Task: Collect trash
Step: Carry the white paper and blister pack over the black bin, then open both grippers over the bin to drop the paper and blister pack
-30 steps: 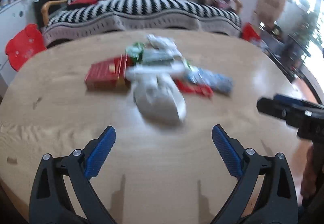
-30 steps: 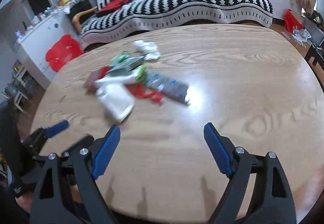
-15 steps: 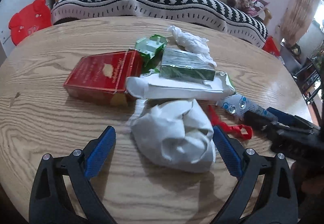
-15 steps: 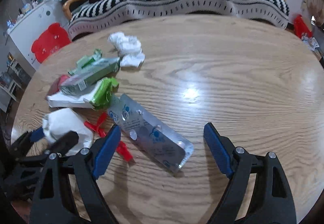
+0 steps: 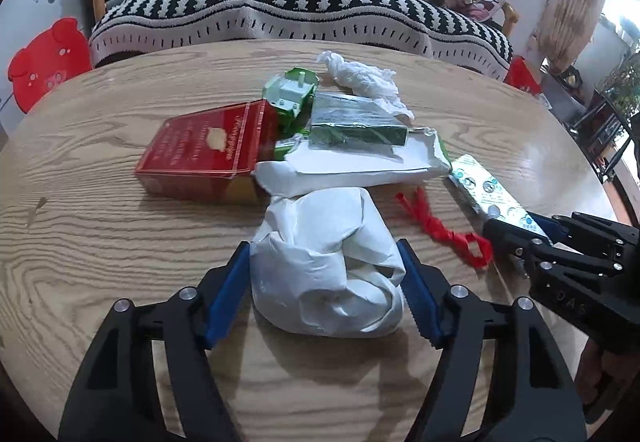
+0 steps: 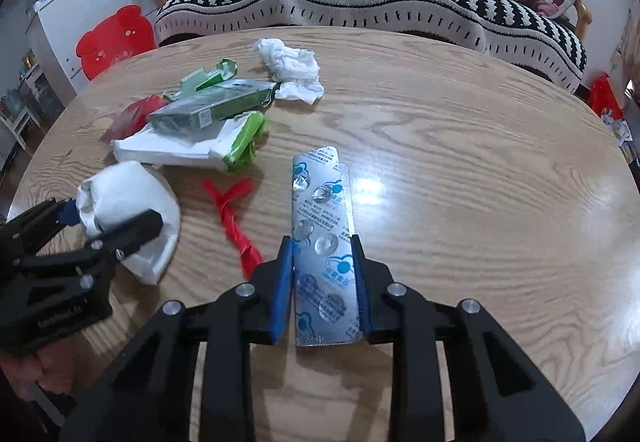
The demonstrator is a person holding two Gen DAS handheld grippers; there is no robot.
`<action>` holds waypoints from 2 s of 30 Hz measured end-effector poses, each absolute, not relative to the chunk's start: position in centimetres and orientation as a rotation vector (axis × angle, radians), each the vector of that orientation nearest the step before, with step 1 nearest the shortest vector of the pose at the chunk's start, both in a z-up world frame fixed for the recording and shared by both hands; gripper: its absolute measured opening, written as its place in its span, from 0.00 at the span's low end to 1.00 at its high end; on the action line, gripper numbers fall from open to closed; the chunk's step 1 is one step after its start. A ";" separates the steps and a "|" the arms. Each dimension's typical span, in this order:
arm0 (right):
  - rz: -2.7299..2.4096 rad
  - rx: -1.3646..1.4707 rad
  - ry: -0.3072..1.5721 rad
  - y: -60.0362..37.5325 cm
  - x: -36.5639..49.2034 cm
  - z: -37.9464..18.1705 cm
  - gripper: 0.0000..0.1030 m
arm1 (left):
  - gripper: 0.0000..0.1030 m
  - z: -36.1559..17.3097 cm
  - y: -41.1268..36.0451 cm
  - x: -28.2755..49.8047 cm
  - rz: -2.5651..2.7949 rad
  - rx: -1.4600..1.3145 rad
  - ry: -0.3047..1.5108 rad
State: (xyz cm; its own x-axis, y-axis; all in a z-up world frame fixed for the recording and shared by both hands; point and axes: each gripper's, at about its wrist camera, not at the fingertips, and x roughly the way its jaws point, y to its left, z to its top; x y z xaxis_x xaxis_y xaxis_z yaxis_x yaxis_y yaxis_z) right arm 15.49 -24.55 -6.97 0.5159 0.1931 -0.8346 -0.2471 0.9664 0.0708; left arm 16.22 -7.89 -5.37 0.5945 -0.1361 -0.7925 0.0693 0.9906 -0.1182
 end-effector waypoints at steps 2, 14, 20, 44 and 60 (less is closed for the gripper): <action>0.254 -0.051 0.987 -24.8 14.3 -6.4 0.27 | 0.67 -5.1 -7.6 15.5 -0.133 -0.075 0.928; 0.275 0.010 0.914 -23.6 4.7 -1.5 0.27 | 0.67 -2.4 -5.2 6.8 -0.233 -0.022 0.952; 0.313 0.025 0.908 -21.5 -1.6 -1.3 0.27 | 0.67 -1.0 -4.2 0.3 -0.292 0.035 0.903; 0.414 0.104 1.148 -19.3 -15.7 -8.2 0.27 | 0.68 -9.0 -6.0 -11.5 -0.467 0.146 1.151; 0.405 0.184 1.180 -19.7 -13.6 -8.4 0.27 | 0.69 -9.4 -6.4 -10.6 -0.460 0.117 1.182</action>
